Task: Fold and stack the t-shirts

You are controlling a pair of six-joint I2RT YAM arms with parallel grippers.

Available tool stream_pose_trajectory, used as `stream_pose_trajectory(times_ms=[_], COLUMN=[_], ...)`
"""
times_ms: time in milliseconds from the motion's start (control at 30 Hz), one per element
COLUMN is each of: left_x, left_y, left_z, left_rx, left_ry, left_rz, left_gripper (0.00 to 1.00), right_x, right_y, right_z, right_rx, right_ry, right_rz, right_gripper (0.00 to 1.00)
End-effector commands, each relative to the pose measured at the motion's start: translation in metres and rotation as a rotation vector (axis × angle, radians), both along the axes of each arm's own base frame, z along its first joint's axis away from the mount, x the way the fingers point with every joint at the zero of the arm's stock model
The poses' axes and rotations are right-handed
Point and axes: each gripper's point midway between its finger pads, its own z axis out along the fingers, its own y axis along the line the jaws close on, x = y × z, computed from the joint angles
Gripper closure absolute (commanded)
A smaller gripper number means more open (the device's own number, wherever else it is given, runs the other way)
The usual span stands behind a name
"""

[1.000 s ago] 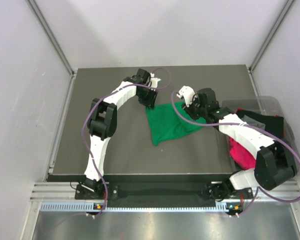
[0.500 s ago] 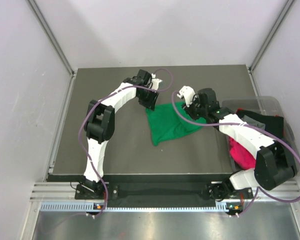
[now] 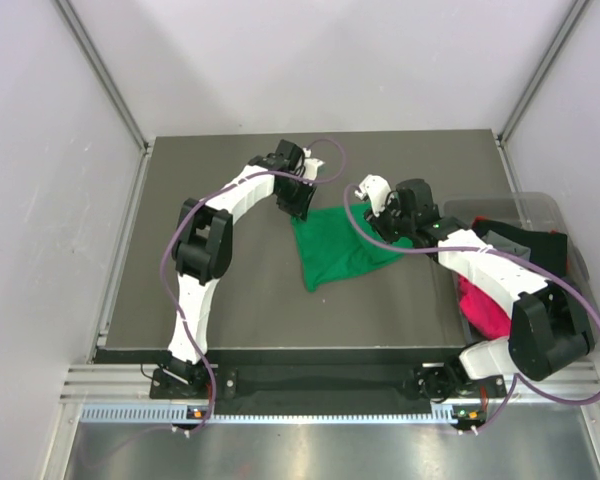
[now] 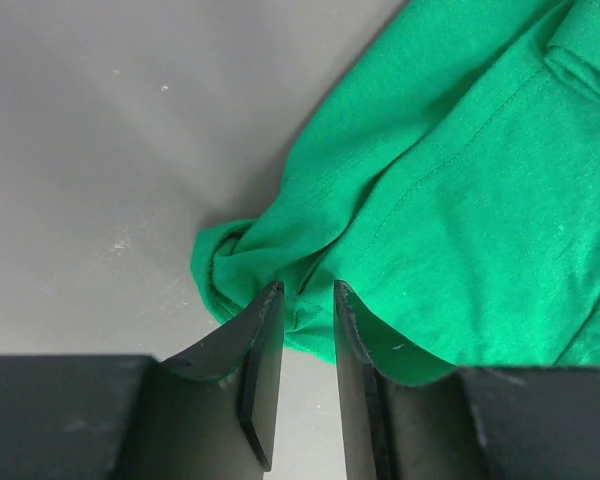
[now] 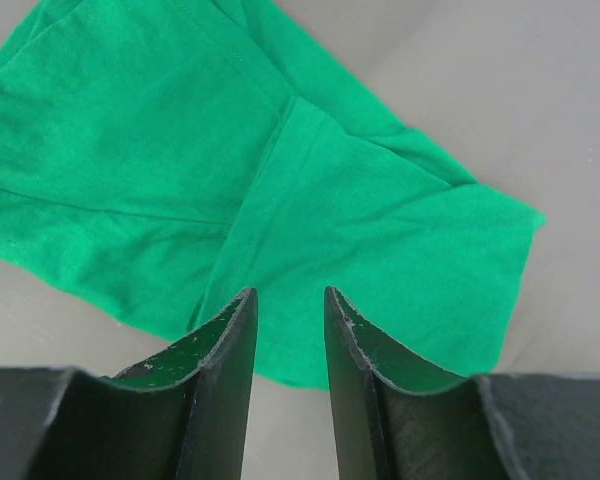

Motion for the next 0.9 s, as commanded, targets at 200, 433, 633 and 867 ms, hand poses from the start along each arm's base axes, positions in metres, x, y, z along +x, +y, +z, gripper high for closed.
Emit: stream_pose_trajectory(times_ms=[200,433,633,867], left_x=[0.005,0.004,0.014,0.034], left_y=[-0.007,-0.010,-0.013,0.005], left_z=[0.009,0.014,0.071,0.240], left_rx=[-0.023,-0.042,-0.077,-0.098], left_ry=[-0.017,-0.015,-0.134,-0.534], left_rz=[-0.014,-0.027,-0.057,-0.035], left_gripper=[0.71,0.86,1.00,1.00], right_x=[0.006,0.006,0.008,0.026], right_y=[0.001,0.000,-0.005,-0.025], right_z=[0.017,0.015,0.018,0.052], right_rx=[0.041,0.035,0.024,-0.002], right_ry=[-0.050,-0.046,-0.054,-0.140], right_rz=[0.002,-0.001,-0.016,-0.113], right_gripper=[0.66,0.66,0.66,0.68])
